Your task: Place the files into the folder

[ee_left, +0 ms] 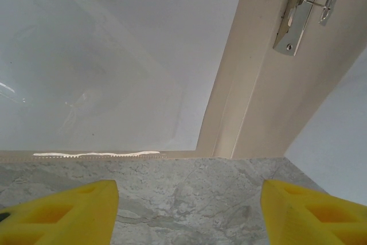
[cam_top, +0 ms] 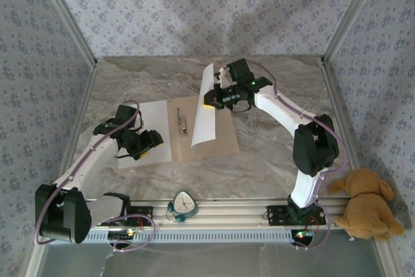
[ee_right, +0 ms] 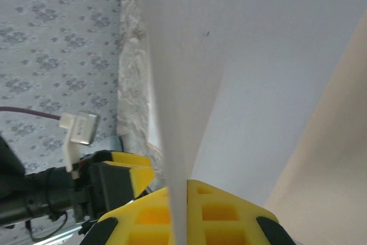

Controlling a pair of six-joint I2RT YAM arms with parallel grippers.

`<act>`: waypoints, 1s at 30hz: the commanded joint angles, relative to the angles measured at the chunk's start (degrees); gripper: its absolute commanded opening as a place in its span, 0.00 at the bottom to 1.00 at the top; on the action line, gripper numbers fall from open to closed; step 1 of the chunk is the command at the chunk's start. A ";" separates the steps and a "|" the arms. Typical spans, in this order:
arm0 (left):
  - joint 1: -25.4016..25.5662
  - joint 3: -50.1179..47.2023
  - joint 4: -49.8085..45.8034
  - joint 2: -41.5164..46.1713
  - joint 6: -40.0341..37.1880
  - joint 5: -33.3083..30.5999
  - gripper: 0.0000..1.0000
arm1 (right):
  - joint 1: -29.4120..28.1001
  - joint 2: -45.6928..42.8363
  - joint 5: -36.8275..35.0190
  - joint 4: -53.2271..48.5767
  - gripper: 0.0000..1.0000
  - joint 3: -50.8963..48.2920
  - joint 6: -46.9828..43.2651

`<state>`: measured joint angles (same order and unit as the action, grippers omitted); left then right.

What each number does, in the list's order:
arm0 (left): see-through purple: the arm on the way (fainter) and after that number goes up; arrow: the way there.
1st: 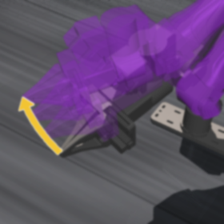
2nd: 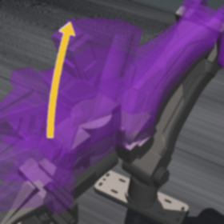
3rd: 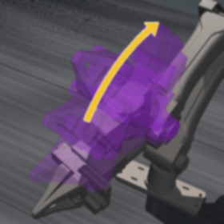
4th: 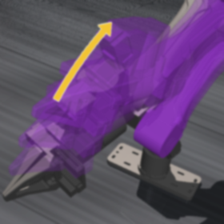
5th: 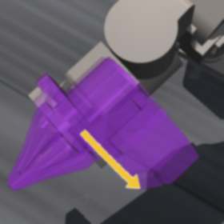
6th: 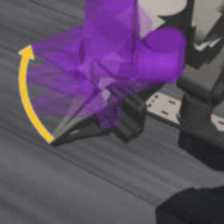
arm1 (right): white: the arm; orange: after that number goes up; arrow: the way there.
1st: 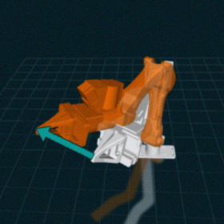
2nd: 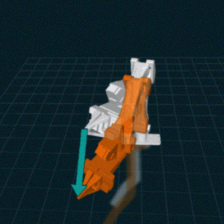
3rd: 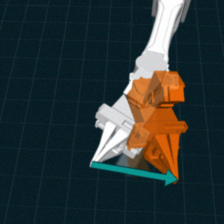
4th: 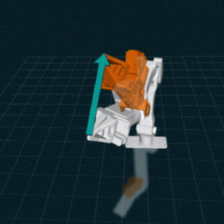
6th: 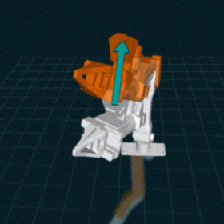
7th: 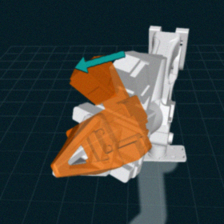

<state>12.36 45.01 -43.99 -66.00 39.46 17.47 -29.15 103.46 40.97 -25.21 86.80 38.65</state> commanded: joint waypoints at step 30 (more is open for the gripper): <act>-0.41 0.60 -3.55 1.47 -1.12 -1.13 0.67 | 6.64 9.03 -4.65 -3.98 0.00 -10.05 -14.14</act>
<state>12.36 44.71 -45.34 -65.98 39.42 17.04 -22.83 111.35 37.69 -27.70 77.47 26.55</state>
